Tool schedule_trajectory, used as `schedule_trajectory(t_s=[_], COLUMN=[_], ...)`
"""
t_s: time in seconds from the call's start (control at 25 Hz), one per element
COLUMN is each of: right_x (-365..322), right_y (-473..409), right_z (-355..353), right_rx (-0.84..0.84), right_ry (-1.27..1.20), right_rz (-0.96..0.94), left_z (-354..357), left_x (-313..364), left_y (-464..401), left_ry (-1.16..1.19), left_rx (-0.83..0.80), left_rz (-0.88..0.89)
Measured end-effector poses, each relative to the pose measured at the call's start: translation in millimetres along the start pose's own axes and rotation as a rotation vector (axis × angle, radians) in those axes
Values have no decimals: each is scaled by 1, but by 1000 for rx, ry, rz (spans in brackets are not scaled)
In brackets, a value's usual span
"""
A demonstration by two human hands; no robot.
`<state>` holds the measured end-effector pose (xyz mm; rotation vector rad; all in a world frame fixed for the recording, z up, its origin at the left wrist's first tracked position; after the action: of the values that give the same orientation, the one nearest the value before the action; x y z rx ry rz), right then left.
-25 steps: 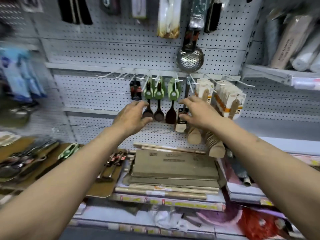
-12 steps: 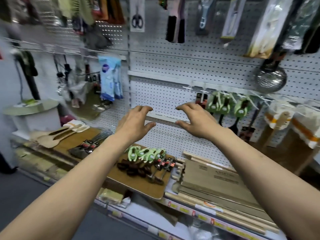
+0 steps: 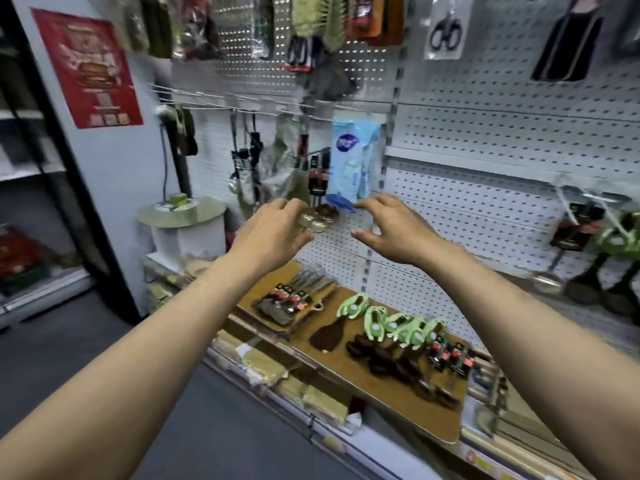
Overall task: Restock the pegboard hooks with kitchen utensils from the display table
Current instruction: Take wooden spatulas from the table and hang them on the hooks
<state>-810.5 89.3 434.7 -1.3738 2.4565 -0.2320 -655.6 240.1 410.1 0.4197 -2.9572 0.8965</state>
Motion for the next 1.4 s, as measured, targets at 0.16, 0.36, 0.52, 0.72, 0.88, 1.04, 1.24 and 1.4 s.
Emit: schedule_trajectory(t_s=[0.16, 0.36, 0.52, 0.72, 0.88, 1.04, 1.24, 1.4], right_x=[-52, -85, -97, -100, -99, -107, -128, -139], right_y=[-76, -188, -291, -385, -431, -465, -499, -529], right_z=[50, 136, 222, 327, 414, 516, 642, 716], right_rx=[-36, -86, -226, -427, -549, -627, -648, -684], right_ry=[-40, -99, -147, -133, -127, -198, -418, -388], right_rz=[-62, -112, -66, 31, 133, 276, 656, 939], left_z=[11, 53, 108, 196, 277, 361, 458, 506], left_x=[-91, -206, -307, -420, -500, -572, -656, -705], left_y=[-5, -29, -71, -92, -80, -76, -80, -79], left_ry=[-11, -25, -2, 79, 177, 265, 380, 460], left_rx=[3, -33, -129, -285, -424, -536, -705, -779], left_rz=[-67, -159, -241, -376, -448, -447, -427, -423])
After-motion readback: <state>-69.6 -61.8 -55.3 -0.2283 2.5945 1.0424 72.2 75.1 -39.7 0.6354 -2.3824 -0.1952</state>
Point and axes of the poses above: each hand's wrist, its own y-axis away from the middle knuckle, its own z-axis out of the palm, x = y × z, the point moved 3 cm from there along -y, towards the middle knuckle, and after that the axes turned 8 degrees about z, right-handed, at the moved point
